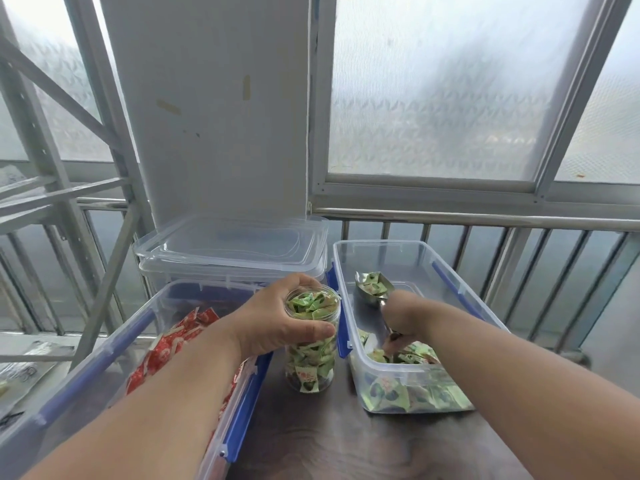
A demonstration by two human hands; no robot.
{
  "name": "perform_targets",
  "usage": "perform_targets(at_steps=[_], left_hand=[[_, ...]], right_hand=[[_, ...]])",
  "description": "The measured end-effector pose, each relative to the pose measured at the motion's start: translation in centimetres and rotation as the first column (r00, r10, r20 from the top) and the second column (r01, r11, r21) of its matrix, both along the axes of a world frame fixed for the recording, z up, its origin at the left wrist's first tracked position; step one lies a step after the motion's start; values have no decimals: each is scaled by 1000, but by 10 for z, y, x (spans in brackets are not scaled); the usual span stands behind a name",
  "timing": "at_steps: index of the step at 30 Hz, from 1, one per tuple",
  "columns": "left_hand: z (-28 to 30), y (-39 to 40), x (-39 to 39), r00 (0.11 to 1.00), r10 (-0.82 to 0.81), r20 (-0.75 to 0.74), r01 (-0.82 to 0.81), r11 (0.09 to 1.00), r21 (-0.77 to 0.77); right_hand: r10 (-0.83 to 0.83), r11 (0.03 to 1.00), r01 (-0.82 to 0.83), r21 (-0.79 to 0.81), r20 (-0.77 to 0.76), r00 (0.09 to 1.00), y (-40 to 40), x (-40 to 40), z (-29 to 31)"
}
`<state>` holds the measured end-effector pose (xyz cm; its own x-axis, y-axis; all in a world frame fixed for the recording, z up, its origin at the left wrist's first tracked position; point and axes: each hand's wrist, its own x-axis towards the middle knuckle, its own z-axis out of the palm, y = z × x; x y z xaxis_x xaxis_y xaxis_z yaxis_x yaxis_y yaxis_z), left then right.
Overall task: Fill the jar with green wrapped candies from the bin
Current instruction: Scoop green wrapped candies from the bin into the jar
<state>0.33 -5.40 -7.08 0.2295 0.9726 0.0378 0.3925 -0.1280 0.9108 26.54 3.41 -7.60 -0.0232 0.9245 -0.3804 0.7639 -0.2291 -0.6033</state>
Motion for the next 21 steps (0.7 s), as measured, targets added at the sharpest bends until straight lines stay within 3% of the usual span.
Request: perform_targets(at_steps=[13, 18, 21], left_hand=[[-2, 1, 0, 1000, 3, -13, -3, 1000, 8], [-3, 2, -1, 1000, 2, -3, -2, 1000, -2], [-2, 1, -1, 1000, -5, 2, 5, 1000, 1]], right_hand=[[57, 998, -55, -31, 54, 997, 7, 4, -11], [-89, 990, 63, -124, -216, 972, 4, 7, -12], [-168, 981, 139, -134, -243, 955, -2, 8, -8]])
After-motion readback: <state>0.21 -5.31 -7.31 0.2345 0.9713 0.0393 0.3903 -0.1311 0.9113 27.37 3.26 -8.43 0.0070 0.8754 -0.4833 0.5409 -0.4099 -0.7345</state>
